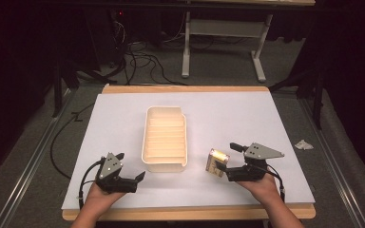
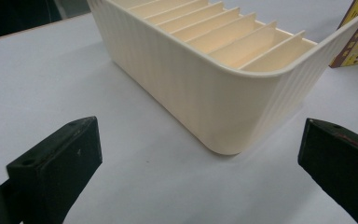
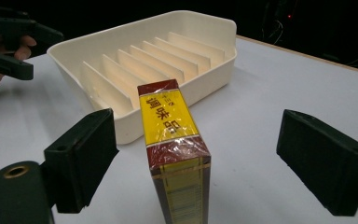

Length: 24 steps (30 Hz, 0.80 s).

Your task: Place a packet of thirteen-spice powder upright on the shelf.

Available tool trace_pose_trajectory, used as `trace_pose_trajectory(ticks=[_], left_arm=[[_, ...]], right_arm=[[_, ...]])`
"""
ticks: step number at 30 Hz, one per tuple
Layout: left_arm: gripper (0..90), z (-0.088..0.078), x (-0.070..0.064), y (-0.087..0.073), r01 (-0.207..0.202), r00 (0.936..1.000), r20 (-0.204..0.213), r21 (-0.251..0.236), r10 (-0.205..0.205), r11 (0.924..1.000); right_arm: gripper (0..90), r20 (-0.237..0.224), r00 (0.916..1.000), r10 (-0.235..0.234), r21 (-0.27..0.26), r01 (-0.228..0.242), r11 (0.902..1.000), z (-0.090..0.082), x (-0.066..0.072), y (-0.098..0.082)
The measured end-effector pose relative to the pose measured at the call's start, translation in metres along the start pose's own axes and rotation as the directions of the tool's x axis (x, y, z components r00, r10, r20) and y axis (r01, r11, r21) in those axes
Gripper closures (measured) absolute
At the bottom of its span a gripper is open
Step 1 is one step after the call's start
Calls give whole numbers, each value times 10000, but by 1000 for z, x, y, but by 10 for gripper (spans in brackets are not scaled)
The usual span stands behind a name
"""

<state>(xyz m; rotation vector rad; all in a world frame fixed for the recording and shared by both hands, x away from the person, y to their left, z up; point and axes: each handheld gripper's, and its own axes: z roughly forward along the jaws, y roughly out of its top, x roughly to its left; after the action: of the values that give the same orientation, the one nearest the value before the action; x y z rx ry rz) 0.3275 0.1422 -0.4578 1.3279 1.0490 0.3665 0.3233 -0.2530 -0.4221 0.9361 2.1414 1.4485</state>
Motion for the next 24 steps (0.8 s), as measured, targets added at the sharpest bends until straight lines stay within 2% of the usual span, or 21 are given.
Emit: trace_pose_trajectory(ticks=[4, 11, 13, 17, 18, 24], left_arm=[[1, 0, 0, -1, -40, 10000, 26, 50, 40, 10000], [1, 0, -1, -1, -47, 10000, 53, 73, 46, 10000], [1, 0, -1, -1, -78, 10000, 54, 103, 78, 9999], [1, 1, -1, -2, -121, 9999, 88, 137, 120, 9998], [1, 1, -1, -2, -134, 9999, 91, 136, 133, 9998], [1, 0, -1, -1, -124, 9999, 107, 129, 123, 9998]], right_arm=[[222, -128, 9999, 33, 211, -30, 9998, 3, 1, -4], [292, -359, 9990, 269, 388, -255, 9989, 6, 1, -7], [356, -480, 9983, 334, 590, -306, 9978, 9, 1, -9], [419, -657, 9970, 410, 573, -372, 9977, 10, 0, -9], [462, -784, 9961, 392, 588, -346, 9977, 10, 0, -9], [542, -1151, 9927, 356, 674, -279, 9973, 10, -1, -10]])
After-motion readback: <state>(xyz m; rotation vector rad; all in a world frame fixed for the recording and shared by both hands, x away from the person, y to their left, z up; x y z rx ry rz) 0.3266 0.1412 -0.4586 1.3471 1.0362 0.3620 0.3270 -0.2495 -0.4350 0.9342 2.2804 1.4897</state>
